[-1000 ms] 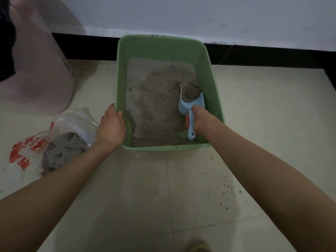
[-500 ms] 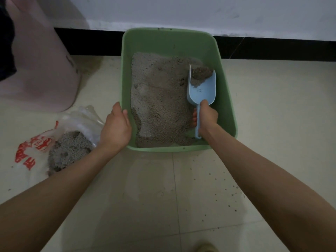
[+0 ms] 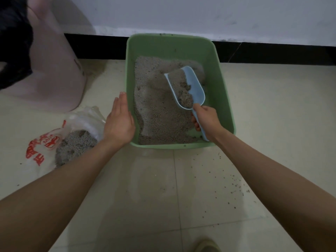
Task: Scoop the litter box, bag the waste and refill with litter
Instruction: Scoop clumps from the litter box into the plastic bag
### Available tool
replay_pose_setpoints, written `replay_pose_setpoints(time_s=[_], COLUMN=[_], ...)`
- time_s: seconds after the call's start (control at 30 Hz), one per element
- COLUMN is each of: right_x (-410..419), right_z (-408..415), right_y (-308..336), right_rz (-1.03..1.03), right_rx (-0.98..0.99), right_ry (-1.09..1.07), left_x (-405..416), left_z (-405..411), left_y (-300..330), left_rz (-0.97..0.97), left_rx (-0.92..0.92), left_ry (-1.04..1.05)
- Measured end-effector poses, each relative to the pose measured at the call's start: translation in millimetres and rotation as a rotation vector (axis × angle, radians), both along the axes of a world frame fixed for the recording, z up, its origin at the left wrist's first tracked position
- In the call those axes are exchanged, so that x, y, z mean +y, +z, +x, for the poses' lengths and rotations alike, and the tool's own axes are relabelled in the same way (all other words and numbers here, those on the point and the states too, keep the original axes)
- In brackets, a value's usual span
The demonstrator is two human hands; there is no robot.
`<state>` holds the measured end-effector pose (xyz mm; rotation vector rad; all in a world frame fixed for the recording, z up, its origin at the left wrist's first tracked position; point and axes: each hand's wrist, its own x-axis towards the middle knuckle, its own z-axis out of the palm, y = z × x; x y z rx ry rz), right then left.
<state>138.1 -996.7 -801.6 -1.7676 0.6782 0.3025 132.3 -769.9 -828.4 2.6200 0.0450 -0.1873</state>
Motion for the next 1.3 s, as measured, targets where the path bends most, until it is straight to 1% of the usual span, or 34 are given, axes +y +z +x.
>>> replay_pose_setpoints(time_s=[0.1,0.2,0.3,0.37,0.43,0.5,0.63,0.73,0.8,0.83,0.93,1.0,1.07,1.17,1.23,1.3], right_x=[7.1,14.5,21.2,27.5,37.0,49.5,80.9,109.8,131.4,142.4,176.0,196.2,212.0,223.3,223.7,221.2], right_z=[-6.3,-10.5,-14.4,-18.9,-25.8,-34.9,-52.3,-60.0,-62.3,-62.3,-58.3,-55.7,-55.4,-59.5,-60.3,-59.1], right_y=[15.8,33.6,51.2,62.4,71.0,76.4,82.5,86.5,88.6,89.1,90.2,93.0,96.8,105.1,109.2,112.1], right_rz=[-0.006,0.017,0.010,-0.010,-0.019,-0.017,-0.078,-0.150,-0.224,-0.263,-0.397,-0.572,-0.805,-1.090,-1.181,-1.214], right_rx=[0.007,0.003,-0.010,-0.020,-0.020,-0.001,0.071,0.105,0.121,0.124,0.128,0.092,0.000,-0.141,-0.175,-0.180], right_ry=[0.065,0.091,0.121,0.156,0.207,0.276,0.452,0.614,0.747,0.807,0.983,1.131,1.256,1.348,1.371,1.366], left_x=[0.8,6.0,13.1,21.4,36.7,60.5,121.3,165.7,190.2,199.3,212.1,211.5,208.2,205.6,207.6,210.6], left_z=[-0.3,4.1,8.0,6.6,2.4,-3.8,-19.8,-42.6,-60.2,-68.2,-81.1,-81.3,-78.4,-76.8,-77.9,-78.4], left_y=[3.6,3.6,11.6,22.9,33.1,40.0,46.4,40.3,30.6,26.5,20.8,20.2,21.6,20.5,18.1,17.8], left_rz=[0.016,-0.010,-0.137,-0.167,-0.107,-0.044,0.017,0.141,0.214,0.214,0.130,0.060,-0.004,-0.042,-0.034,-0.058], left_rx=[0.024,0.081,0.144,0.161,0.134,0.133,0.158,0.156,0.187,0.213,0.306,0.305,0.298,0.336,0.321,0.285], left_ry=[-0.032,-0.050,-0.096,-0.129,-0.196,-0.218,-0.068,0.023,0.060,0.084,0.182,0.276,0.371,0.434,0.446,0.476])
